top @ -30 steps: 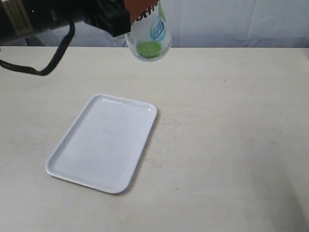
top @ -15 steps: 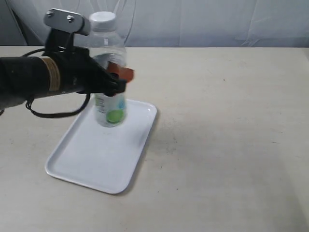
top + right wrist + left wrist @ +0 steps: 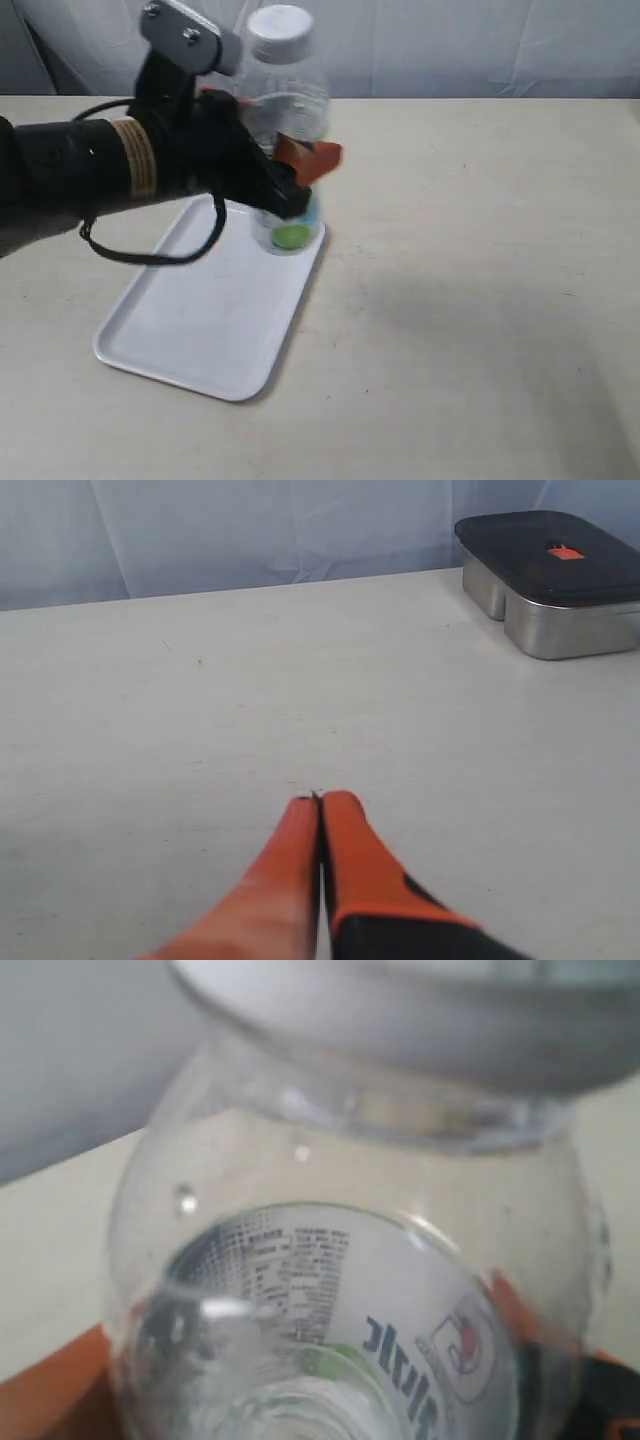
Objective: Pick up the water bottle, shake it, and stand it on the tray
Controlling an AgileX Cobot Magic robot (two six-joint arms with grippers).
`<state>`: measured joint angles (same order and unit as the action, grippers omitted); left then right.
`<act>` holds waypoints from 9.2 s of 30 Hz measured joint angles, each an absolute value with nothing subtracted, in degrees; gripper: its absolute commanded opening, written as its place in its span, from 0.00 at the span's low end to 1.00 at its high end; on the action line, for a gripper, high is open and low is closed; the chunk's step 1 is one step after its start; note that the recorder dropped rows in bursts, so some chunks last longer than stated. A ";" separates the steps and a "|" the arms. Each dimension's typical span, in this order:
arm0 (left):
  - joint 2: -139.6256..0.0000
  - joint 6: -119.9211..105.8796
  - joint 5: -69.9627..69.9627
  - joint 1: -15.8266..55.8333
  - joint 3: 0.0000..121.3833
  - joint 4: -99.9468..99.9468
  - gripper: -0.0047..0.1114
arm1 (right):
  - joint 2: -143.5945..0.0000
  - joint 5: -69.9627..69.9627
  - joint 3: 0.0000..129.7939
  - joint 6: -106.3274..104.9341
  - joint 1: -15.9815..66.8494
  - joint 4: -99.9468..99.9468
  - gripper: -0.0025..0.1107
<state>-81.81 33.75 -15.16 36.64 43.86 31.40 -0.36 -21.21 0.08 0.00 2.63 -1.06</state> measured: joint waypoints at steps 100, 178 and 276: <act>-109.91 6.63 -66.47 35.48 30.85 -8.74 0.04 | -0.36 -21.21 0.08 0.00 2.63 -1.06 0.05; -53.35 -12.84 -11.62 35.48 30.85 -8.81 0.04 | -0.36 -21.21 0.08 0.00 2.63 -1.06 0.05; -0.31 -1.50 13.23 2.91 0.21 -1.59 0.04 | -0.36 -21.21 0.08 0.00 2.63 -1.06 0.05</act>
<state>-0.31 -1.50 13.23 2.91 0.21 -1.59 -0.36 -21.21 0.08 0.00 2.63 -1.06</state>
